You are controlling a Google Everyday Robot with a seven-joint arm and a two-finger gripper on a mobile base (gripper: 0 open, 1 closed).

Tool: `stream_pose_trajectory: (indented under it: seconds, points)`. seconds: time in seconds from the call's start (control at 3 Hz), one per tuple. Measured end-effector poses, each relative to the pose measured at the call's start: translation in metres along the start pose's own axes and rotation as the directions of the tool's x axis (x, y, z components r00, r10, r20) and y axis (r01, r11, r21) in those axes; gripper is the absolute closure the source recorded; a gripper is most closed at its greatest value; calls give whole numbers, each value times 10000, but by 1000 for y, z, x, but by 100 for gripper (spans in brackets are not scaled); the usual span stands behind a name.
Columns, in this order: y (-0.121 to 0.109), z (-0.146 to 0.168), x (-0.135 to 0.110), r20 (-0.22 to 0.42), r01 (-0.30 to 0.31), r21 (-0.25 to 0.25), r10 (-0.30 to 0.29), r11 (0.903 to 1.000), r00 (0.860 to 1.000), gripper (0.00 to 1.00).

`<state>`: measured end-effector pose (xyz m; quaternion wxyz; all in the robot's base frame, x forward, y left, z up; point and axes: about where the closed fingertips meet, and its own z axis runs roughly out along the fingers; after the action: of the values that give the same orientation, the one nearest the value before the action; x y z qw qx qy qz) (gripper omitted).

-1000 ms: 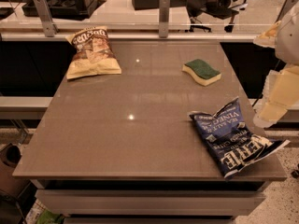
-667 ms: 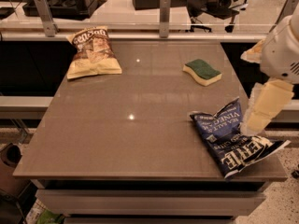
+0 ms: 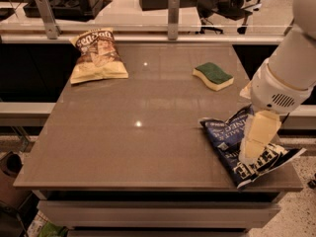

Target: Move blue chip bag near brown chip bag

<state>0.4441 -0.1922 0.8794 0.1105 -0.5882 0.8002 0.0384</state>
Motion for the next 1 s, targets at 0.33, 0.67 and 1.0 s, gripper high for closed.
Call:
stream_pose_trajectory:
  seconds: [0.33, 0.67, 1.0]
  points:
    - [7, 31, 11, -313, -389, -564, 372, 9976, 9988, 0]
    - [13, 56, 21, -360, -781, -936, 750, 9925, 9965, 0]
    - [14, 56, 20, -367, -760, -928, 729, 9928, 9967, 19]
